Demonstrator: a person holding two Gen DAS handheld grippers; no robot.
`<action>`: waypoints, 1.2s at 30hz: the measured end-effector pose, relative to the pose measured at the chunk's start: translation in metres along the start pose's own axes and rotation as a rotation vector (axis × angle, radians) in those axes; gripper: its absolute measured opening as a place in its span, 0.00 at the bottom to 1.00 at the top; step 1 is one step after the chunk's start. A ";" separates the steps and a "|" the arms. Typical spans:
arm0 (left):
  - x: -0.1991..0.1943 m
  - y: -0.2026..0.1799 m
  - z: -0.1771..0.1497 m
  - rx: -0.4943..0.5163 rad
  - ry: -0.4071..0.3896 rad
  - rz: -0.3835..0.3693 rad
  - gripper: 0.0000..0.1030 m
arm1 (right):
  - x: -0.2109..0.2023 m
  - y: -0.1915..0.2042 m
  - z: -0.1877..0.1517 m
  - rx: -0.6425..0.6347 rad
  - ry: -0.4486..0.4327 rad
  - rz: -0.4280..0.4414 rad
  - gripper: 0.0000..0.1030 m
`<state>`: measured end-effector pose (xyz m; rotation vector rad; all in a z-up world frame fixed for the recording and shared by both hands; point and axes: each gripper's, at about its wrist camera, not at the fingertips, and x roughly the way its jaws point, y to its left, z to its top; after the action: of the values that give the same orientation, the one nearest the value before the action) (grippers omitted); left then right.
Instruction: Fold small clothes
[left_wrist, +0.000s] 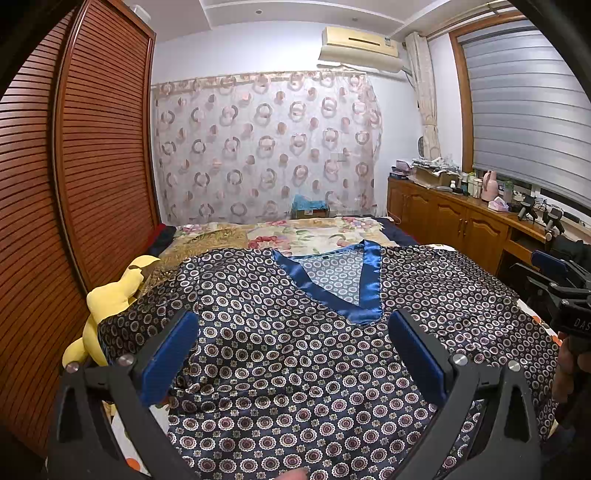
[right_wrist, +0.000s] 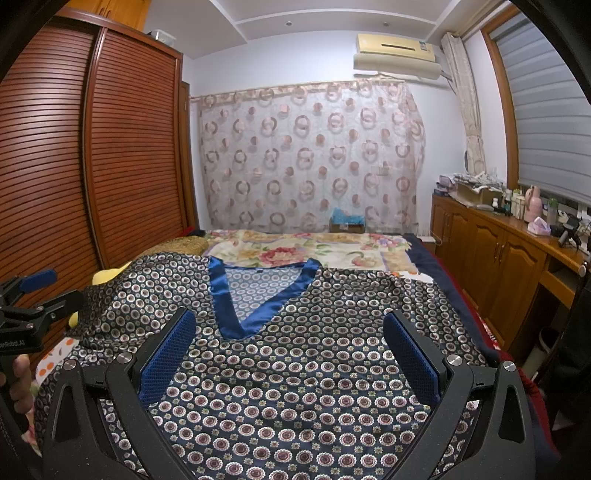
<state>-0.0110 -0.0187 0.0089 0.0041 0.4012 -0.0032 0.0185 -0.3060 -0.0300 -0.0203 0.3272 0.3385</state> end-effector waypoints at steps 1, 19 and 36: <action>0.000 0.000 0.000 0.000 0.000 0.000 1.00 | 0.000 0.000 0.000 0.000 0.000 0.000 1.00; 0.020 0.030 -0.016 -0.039 0.078 -0.003 1.00 | 0.019 0.009 -0.011 -0.016 0.057 0.065 1.00; 0.032 0.135 -0.040 -0.103 0.176 0.050 0.95 | 0.068 0.045 -0.024 -0.075 0.188 0.241 1.00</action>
<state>0.0036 0.1165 -0.0399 -0.0875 0.5772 0.0671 0.0569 -0.2428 -0.0727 -0.0873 0.5048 0.5894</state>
